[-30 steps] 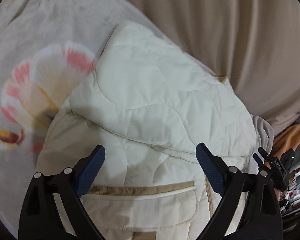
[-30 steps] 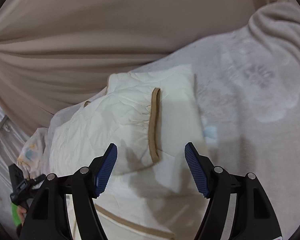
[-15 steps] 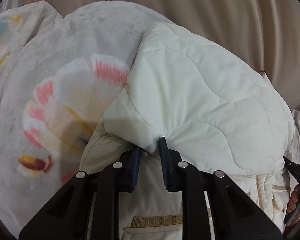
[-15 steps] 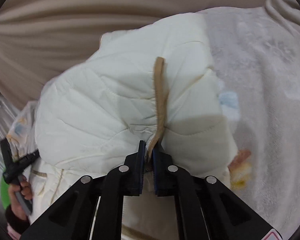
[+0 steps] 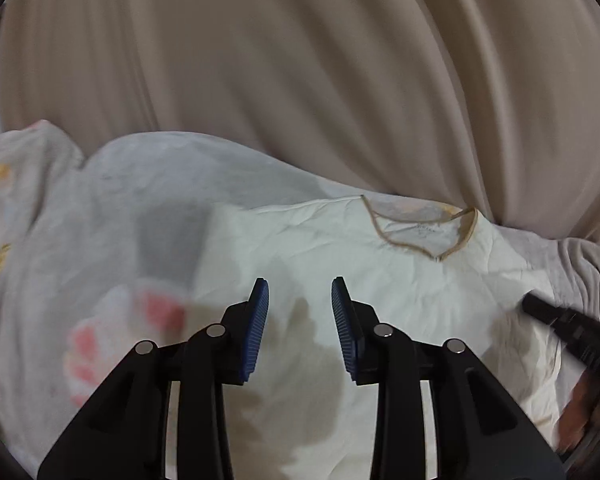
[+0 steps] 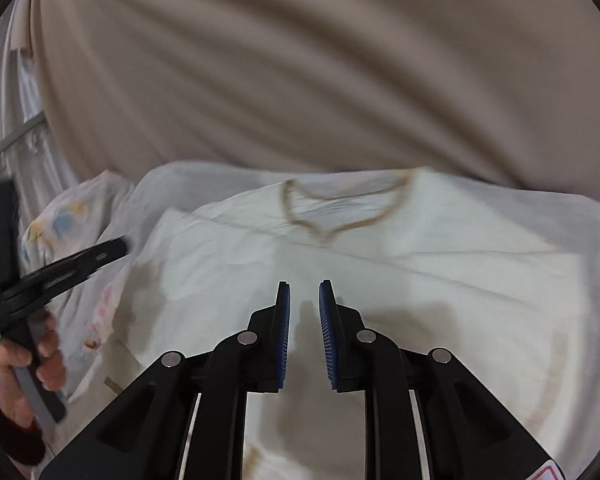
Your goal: Fold large clothes
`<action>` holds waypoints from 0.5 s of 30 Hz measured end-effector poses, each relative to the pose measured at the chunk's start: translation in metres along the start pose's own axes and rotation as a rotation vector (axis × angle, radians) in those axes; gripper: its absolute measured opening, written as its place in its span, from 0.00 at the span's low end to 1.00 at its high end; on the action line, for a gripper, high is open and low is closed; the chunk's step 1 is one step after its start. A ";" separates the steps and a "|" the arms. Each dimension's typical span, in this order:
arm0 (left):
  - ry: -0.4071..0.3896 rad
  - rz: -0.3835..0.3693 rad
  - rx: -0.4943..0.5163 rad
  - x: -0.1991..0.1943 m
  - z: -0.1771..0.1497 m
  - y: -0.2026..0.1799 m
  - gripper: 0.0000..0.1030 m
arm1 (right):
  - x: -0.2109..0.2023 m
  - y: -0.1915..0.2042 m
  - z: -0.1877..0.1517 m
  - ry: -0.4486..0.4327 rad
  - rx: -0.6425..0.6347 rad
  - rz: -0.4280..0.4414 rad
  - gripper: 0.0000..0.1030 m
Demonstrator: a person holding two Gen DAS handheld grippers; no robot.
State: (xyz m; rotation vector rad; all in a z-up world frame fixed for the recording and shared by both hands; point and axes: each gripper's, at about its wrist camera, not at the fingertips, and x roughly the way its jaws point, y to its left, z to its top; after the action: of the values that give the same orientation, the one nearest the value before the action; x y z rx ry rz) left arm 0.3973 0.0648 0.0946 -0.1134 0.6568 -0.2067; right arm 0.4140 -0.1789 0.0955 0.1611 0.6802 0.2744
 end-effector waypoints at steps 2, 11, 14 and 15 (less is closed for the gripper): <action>0.022 0.047 0.023 0.034 0.003 -0.010 0.31 | 0.033 0.013 -0.002 0.041 -0.016 0.021 0.17; 0.080 0.249 -0.001 0.099 -0.016 0.052 0.33 | 0.020 -0.112 -0.030 0.000 0.172 -0.053 0.00; 0.084 0.229 -0.102 0.084 -0.016 0.082 0.42 | -0.021 -0.161 -0.042 -0.040 0.286 -0.127 0.00; 0.074 0.204 -0.123 0.072 -0.017 0.086 0.41 | -0.037 -0.167 -0.045 -0.055 0.297 -0.158 0.04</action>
State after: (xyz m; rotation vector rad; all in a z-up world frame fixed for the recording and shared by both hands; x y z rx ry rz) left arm 0.4561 0.1313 0.0237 -0.1564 0.7499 0.0264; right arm 0.3901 -0.3464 0.0438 0.3949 0.6722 0.0158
